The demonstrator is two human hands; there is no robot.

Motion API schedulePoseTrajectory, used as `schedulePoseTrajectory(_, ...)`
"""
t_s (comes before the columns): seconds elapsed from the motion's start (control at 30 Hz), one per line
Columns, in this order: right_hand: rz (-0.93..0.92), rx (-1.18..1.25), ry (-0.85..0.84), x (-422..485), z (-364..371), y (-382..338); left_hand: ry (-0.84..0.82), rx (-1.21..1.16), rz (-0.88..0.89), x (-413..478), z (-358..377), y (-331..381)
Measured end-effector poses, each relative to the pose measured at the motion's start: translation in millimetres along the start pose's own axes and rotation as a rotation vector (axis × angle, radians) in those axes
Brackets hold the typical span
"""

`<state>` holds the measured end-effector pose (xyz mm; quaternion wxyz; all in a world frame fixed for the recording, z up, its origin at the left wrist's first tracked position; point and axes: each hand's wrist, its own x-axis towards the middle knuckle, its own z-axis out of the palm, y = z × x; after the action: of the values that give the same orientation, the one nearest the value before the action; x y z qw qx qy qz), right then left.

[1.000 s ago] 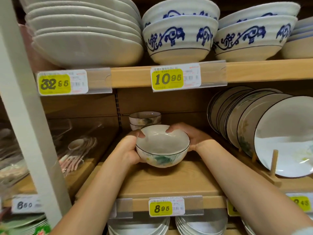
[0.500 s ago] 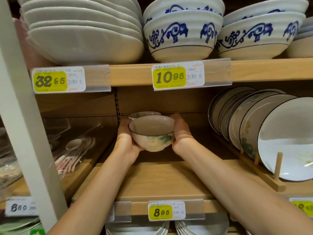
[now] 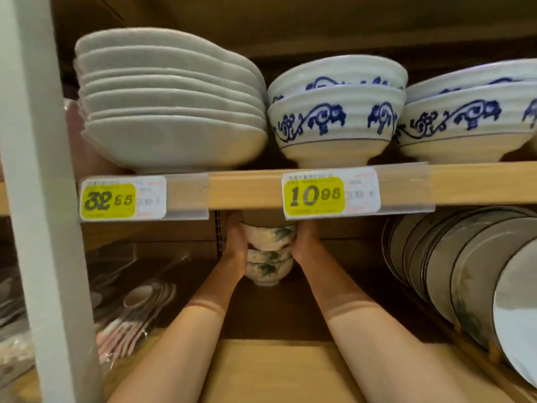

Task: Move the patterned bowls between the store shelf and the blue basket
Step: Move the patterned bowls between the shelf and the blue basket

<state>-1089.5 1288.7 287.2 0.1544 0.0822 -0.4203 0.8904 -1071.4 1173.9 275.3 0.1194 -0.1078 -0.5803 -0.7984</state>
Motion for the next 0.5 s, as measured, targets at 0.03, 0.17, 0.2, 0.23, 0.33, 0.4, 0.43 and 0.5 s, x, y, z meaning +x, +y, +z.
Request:
schedulePoseTrajectory(0.03, 0.002, -0.022, -0.018, 5.3, -1.8, 3.8, 0.005, 0.02, 0.009, 5.8, -0.9, -2.9)
schedulePoseTrajectory(0.17, 0.027, -0.152, -0.028, 25.7, -11.6, 16.3, 0.002, 0.059, 0.019, 19.4, -0.4, -5.3)
schedulePoseTrajectory(0.2, 0.017, -0.212, -0.039, 31.0, -14.0, 19.7, -0.002, 0.08, 0.017, 23.2, -1.1, -6.5)
schedulePoseTrajectory(0.23, -0.002, -0.256, -0.05, 36.2, -16.7, 24.5, -0.008, 0.107, 0.01, 26.7, -1.8, -8.3)
schedulePoseTrajectory(0.33, -0.047, -0.359, -0.042, 46.4, -19.3, 36.1, 0.01, 0.159, -0.064, 38.7, -7.1, -18.5)
schedulePoseTrajectory(0.4, -0.034, -0.448, -0.013, 52.4, -18.9, 39.9, 0.024, 0.167, -0.042, 45.3, -11.6, -28.6)
schedulePoseTrajectory(0.43, -0.038, -0.499, 0.011, 54.7, -19.1, 41.3, 0.032, 0.169, -0.037, 46.8, -14.0, -35.0)
schedulePoseTrajectory(0.5, -0.086, -0.624, 0.068, 58.0, -17.7, 41.3, 0.025, 0.185, -0.064, 48.4, -17.9, -45.4)
